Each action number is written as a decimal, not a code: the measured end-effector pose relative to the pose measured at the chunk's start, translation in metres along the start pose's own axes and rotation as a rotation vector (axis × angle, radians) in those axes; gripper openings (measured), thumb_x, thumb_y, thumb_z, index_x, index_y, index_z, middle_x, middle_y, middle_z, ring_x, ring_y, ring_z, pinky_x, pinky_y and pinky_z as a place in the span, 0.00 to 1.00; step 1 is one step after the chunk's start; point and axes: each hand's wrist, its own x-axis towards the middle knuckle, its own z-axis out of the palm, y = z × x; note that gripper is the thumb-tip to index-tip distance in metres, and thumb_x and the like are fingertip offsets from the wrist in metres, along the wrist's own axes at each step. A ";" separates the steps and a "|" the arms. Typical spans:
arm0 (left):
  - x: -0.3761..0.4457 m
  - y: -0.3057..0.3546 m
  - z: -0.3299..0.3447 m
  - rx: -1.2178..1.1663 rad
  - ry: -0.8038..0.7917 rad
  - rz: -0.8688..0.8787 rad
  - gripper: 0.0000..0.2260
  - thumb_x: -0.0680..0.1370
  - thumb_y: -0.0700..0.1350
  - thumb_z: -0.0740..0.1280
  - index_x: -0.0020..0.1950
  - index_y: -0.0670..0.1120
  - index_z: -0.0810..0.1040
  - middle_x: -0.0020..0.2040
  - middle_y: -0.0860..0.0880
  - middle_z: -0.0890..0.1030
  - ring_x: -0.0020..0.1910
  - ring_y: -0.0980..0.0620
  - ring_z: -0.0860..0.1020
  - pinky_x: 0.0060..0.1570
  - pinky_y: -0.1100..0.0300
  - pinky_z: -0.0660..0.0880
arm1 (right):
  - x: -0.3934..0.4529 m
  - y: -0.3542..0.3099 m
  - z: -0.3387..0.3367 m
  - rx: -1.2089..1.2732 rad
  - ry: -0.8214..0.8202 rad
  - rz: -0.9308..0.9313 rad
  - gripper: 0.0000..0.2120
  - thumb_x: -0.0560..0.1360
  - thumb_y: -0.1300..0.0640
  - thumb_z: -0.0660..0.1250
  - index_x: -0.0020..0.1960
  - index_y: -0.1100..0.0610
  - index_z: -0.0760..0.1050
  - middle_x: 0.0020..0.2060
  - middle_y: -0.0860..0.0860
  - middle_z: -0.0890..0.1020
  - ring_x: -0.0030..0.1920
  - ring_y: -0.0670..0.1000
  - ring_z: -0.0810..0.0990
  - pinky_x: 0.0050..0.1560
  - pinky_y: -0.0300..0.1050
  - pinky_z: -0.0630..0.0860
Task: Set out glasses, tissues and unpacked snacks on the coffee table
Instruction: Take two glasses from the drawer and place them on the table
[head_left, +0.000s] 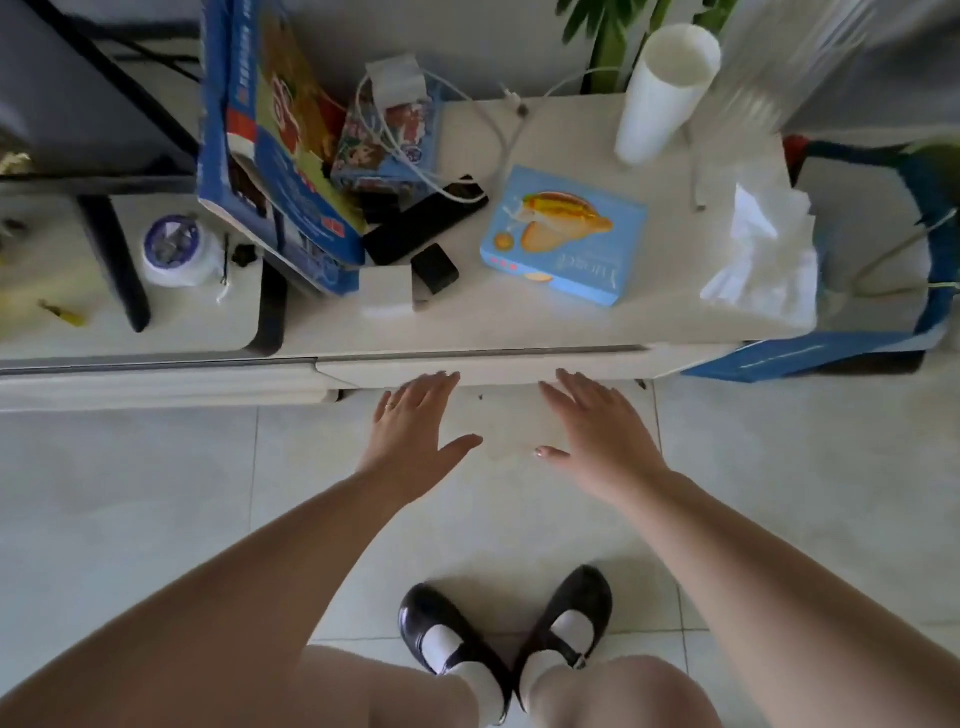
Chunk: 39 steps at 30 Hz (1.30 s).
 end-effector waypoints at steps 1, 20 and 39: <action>0.010 -0.004 0.011 0.004 0.006 0.008 0.33 0.76 0.59 0.63 0.77 0.51 0.55 0.77 0.50 0.58 0.76 0.49 0.54 0.75 0.50 0.49 | 0.009 0.005 0.010 -0.019 0.013 -0.007 0.35 0.77 0.42 0.59 0.77 0.52 0.48 0.78 0.51 0.48 0.77 0.52 0.47 0.75 0.53 0.47; 0.068 -0.010 0.068 0.082 0.264 -0.071 0.27 0.75 0.59 0.63 0.72 0.49 0.67 0.61 0.46 0.72 0.66 0.41 0.66 0.74 0.40 0.44 | 0.079 0.033 0.052 -0.045 0.400 -0.072 0.28 0.68 0.55 0.74 0.66 0.60 0.72 0.52 0.58 0.77 0.52 0.62 0.76 0.58 0.57 0.72; -0.017 -0.017 0.110 -0.078 0.019 -0.179 0.14 0.74 0.55 0.67 0.59 0.53 0.79 0.58 0.52 0.80 0.61 0.48 0.74 0.59 0.54 0.66 | 0.000 0.028 0.102 0.276 0.058 0.021 0.14 0.75 0.52 0.67 0.59 0.52 0.79 0.54 0.50 0.81 0.57 0.54 0.76 0.55 0.47 0.71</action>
